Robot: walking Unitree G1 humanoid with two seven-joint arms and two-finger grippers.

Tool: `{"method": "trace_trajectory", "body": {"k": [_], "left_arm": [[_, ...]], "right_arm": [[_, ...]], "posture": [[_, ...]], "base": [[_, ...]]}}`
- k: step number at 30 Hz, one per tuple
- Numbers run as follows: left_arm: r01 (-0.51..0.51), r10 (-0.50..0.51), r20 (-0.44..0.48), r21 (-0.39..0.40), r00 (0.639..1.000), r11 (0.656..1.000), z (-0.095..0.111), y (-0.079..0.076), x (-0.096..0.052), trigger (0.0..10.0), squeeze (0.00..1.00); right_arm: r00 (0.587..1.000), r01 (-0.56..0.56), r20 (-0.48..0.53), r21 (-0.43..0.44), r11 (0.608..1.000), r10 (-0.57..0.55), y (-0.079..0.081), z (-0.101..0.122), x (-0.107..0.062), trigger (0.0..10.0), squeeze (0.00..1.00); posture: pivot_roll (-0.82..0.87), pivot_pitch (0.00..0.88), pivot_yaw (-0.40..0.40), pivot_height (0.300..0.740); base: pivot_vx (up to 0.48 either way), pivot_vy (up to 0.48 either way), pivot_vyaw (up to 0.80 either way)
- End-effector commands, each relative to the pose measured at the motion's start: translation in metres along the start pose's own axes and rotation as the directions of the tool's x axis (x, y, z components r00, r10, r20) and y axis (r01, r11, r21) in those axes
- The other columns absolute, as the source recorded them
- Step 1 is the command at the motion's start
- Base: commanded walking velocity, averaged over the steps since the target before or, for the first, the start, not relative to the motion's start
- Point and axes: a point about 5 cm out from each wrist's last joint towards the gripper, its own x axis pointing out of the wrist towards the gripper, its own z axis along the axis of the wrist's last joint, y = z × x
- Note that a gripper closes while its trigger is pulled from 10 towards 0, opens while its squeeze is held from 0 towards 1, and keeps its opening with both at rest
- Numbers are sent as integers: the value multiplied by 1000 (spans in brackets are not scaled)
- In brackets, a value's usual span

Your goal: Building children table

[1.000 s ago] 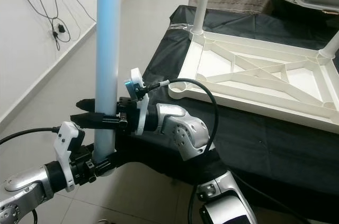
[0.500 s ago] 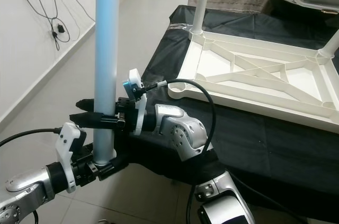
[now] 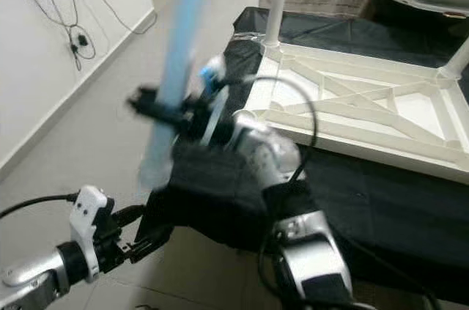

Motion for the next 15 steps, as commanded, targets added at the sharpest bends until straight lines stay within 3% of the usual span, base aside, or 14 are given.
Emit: {"method": "trace_trajectory", "body": {"k": [1, 2, 3, 4, 5, 6, 7, 8, 9, 10, 11, 13, 14, 15], "left_arm": [[-192, 189, 84, 26, 978, 981, 3, 9, -3, 10000, 0], [-192, 189, 84, 26, 978, 981, 3, 9, -3, 10000, 0], [-286, 280, 121, 27, 952, 958, 4, 13, -5, 10000, 0], [-358, 351, 162, 16, 922, 934, 6, 17, -6, 10000, 0], [-358, 351, 162, 16, 922, 934, 6, 17, -6, 10000, 0], [-426, 414, 192, 27, 890, 904, 9, 20, -7, 10000, 0], [-426, 414, 192, 27, 890, 904, 9, 20, -7, 10000, 0], [-461, 445, 209, 35, 871, 887, 11, 21, -7, 10000, 0], [-502, 479, 250, 35, 842, 864, 17, 20, -8, 10000, 0], [-502, 479, 250, 35, 842, 864, 17, 20, -8, 10000, 0], [-550, 522, 310, 4, 795, 835, 27, 16, -6, 10000, 0], [-550, 522, 310, 4, 795, 835, 27, 16, -6, 10000, 0], [-561, 531, 329, -6, 781, 828, 31, 14, -5, 10000, 0], [-561, 531, 329, -6, 781, 828, 31, 14, -5, 10000, 0]], "right_arm": [[982, 182, 52, -54, 982, -179, -14, 5, -7, 0, 0], [982, 182, 52, -54, 982, -179, -14, 5, -7, 0, 0], [963, 265, 72, -83, 961, -260, -20, 7, -10, 0, 0], [940, 337, 91, -121, 934, -328, -24, 9, -12, 10000, 0], [940, 337, 91, -121, 934, -328, -24, 9, -12, 10000, 0], [902, 431, 85, -176, 885, -423, -28, 9, -12, 10000, 0], [902, 431, 85, -176, 885, -423, -28, 9, -12, 10000, 0], [875, 484, 82, -211, 849, -478, -30, 9, -11, 10000, 0], [821, 567, 99, -264, 780, -562, -33, 10, -10, 10000, 0], [821, 567, 99, -264, 780, -562, -33, 10, -10, 10000, 0], [829, 557, 159, -316, 767, -537, -26, 15, -3, 10000, 0], [829, 557, 159, -316, 767, -537, -26, 15, -3, 10000, 0], [853, 522, 162, -313, 793, -497, -22, 16, 0, 10000, 0], [853, 522, 162, -313, 793, -497, -22, 16, 0, 10000, 0]], "posture": [[121, 87, -1, 740], [121, 87, -1, 740], [121, 87, -1, 740], [124, 81, -1, 740], [124, 81, -1, 740], [122, 77, -1, 740], [122, 77, -1, 740], [120, 75, -3, 740], [119, 70, -1, 740], [119, 70, -1, 740], [118, 59, -5, 740], [118, 59, -5, 740], [118, 59, -5, 740], [118, 59, -5, 740]], "base": [[0, 0, 0], [0, 0, 0], [0, 0, 0], [0, 0, 0], [0, 0, 0], [0, 0, 0], [0, 0, 0], [0, 0, 0], [0, 0, 0], [0, 0, 0], [0, 0, 0], [0, 0, 0], [0, 0, 0], [0, 0, 0]]}}
